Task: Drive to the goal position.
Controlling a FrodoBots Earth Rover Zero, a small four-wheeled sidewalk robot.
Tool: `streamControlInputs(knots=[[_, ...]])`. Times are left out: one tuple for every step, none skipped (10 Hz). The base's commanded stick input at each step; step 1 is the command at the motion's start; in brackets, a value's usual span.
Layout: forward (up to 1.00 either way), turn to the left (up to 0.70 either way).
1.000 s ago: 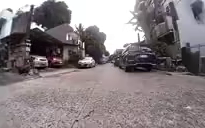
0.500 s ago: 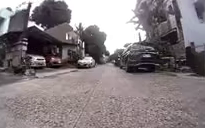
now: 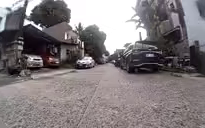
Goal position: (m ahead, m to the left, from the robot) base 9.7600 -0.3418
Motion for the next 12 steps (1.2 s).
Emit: streamControlInputs(knots=[[0.70, 0.00], [0.70, 0.00], [0.70, 0.00], [0.70, 0.00], [0.70, 0.00], [0.70, 0.00], [0.70, 0.00], [0.70, 0.00], [0.70, 0.00], [0.70, 0.00], [0.70, 0.00], [0.70, 0.00]])
